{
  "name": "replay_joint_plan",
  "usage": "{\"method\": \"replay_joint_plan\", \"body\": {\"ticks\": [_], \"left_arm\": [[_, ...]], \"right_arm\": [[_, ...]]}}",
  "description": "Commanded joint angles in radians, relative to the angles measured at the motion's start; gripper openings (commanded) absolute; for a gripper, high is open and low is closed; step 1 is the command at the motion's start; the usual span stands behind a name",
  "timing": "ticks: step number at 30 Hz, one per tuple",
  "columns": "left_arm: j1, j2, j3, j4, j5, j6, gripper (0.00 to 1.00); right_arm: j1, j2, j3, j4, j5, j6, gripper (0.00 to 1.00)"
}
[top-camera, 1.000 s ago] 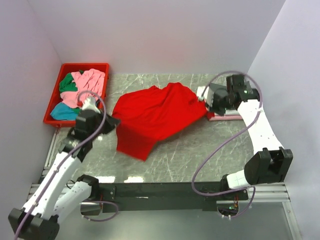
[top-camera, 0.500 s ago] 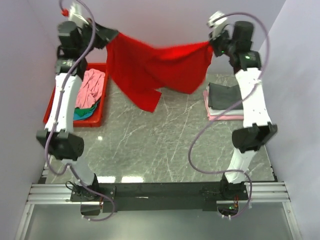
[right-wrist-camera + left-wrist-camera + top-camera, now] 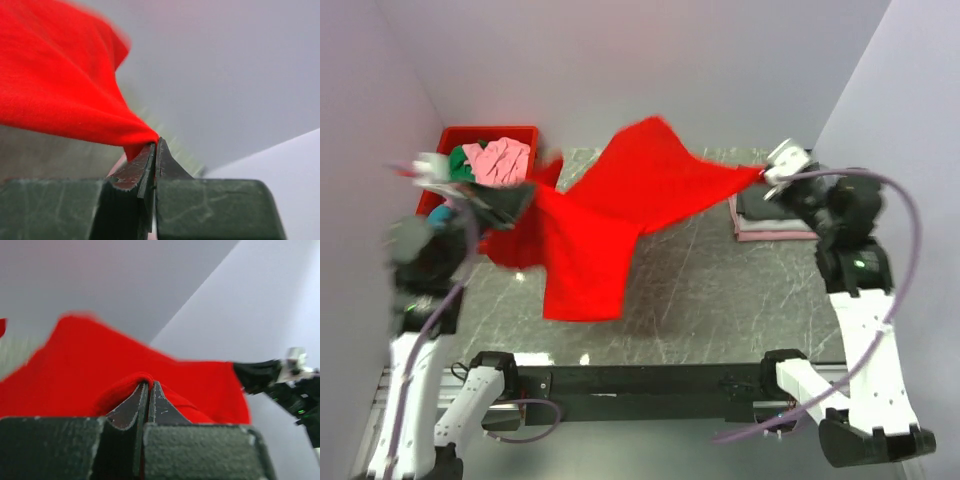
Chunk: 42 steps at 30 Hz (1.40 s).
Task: Fold and stack the t-shirts
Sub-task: Flatten the tshirt out
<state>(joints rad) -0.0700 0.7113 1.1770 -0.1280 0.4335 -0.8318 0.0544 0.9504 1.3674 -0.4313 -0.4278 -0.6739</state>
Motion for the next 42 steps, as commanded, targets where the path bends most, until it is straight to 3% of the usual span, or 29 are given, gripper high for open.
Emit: {"method": "replay_joint_plan", "body": {"ticks": [1,2,6,8,12,16,25,31,32,33,36,38,42], "left_arm": [[0.003,0.041,-0.311,-0.274,0.051,0.007,0.0],[0.003,0.031,-0.374,-0.278,0.129,0.002,0.0],[-0.001,-0.076,-0.665,-0.382,0.214,-0.015,0.0],[-0.063,-0.131,-0.714,-0.447,0.195,-0.015,0.0],[-0.126,-0.246,-0.8,-0.522,0.198,-0.049,0.0],[-0.134,-0.276,-0.807,-0.617,0.256,-0.012,0.0],[-0.143,-0.317,-0.694,-0.803,0.402,0.037,0.01],[-0.143,-0.364,-0.588,-1.123,0.427,0.115,0.01],[-0.143,-0.372,-0.579,-1.15,0.429,0.122,0.05],[-0.143,-0.381,-0.554,-1.179,0.422,0.134,0.24],[-0.143,-0.368,-0.487,-1.239,0.396,0.174,0.56],[-0.143,-0.349,-0.427,-1.24,0.393,0.206,0.67],[-0.143,-0.27,-0.303,-1.228,0.306,0.24,0.67]], "right_arm": [[-0.002,0.033,-0.233,-0.164,0.012,-0.156,0.0],[-0.004,0.012,-0.282,-0.184,-0.011,-0.215,0.0],[-0.002,-0.083,-0.499,-0.389,-0.042,-0.429,0.0],[-0.002,-0.123,-0.599,-0.458,-0.025,-0.547,0.0],[-0.004,-0.2,-0.75,-0.465,0.102,-0.599,0.0],[-0.007,-0.196,-0.829,-0.46,0.156,-0.61,0.0],[-0.021,-0.176,-0.772,-0.477,0.161,-0.587,0.0],[-0.076,-0.156,-0.768,-0.507,0.195,-0.636,0.0],[-0.096,-0.154,-0.763,-0.514,0.184,-0.641,0.0],[-0.106,-0.15,-0.743,-0.529,0.178,-0.645,0.04],[-0.123,-0.124,-0.681,-0.572,0.155,-0.656,0.3],[-0.129,-0.11,-0.647,-0.601,0.136,-0.679,0.4],[-0.131,-0.093,-0.556,-0.626,0.101,-0.725,0.45]]}}
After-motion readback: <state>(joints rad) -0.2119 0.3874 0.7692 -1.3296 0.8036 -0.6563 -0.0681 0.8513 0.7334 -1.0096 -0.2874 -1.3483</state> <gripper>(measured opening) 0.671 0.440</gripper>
